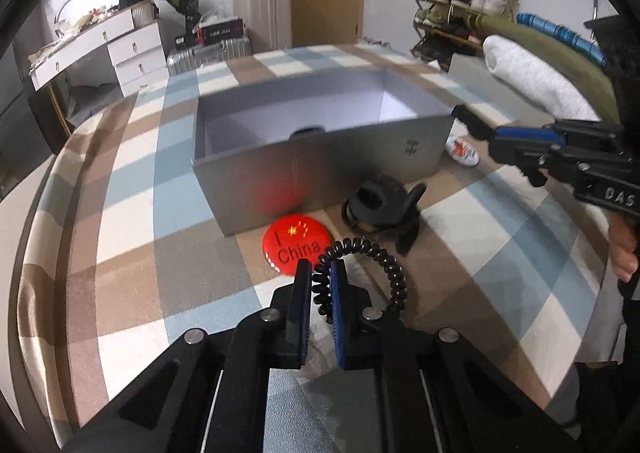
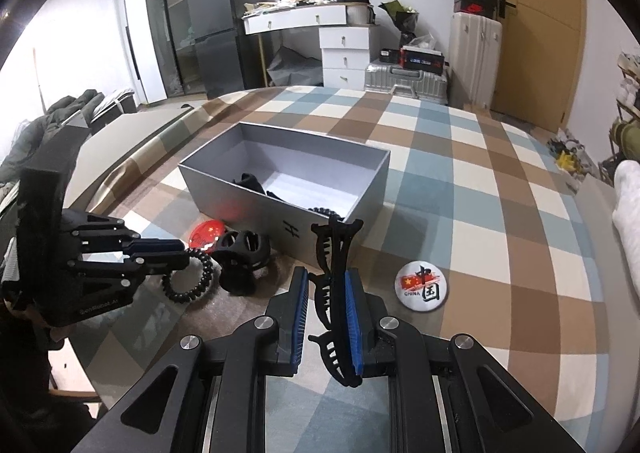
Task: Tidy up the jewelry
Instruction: 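Grasp the black coiled hair tie with the left gripper while the right holds the clip, then lift the hair tie and comb clip and carry them into the grey box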
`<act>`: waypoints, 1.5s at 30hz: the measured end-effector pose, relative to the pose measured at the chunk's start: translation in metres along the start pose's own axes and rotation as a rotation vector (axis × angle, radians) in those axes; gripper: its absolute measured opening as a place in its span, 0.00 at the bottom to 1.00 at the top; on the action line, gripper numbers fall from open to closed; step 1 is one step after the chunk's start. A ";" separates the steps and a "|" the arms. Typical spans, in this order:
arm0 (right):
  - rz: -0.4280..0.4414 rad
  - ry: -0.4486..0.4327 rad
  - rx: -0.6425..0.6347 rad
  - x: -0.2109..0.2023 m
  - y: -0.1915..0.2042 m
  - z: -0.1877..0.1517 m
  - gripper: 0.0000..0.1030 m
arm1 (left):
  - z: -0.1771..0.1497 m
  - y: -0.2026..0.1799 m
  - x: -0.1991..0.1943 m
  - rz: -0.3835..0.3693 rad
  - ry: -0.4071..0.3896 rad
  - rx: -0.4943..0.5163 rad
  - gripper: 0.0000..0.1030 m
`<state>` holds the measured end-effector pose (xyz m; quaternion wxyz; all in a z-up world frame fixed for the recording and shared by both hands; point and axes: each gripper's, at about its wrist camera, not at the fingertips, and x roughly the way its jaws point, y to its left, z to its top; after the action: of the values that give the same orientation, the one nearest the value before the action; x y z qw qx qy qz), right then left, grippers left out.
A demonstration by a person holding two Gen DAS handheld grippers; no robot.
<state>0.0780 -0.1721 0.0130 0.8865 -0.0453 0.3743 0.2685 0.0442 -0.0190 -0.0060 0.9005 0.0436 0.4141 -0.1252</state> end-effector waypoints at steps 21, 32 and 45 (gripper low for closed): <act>0.091 -0.117 0.035 -0.025 0.006 0.009 0.17 | 0.020 0.021 -0.037 -0.048 -0.251 -0.139 0.04; 0.159 -0.177 0.140 -0.023 -0.014 0.028 0.17 | 0.035 0.039 -0.035 -0.010 -0.302 -0.203 0.04; 0.251 -0.170 0.229 0.008 -0.027 0.052 0.17 | 0.054 0.049 -0.018 0.040 -0.297 -0.204 0.04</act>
<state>0.1300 -0.1764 0.0416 0.8738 0.1260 0.3287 0.3356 0.0857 0.0222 0.0422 0.9538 -0.0588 0.2864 -0.0696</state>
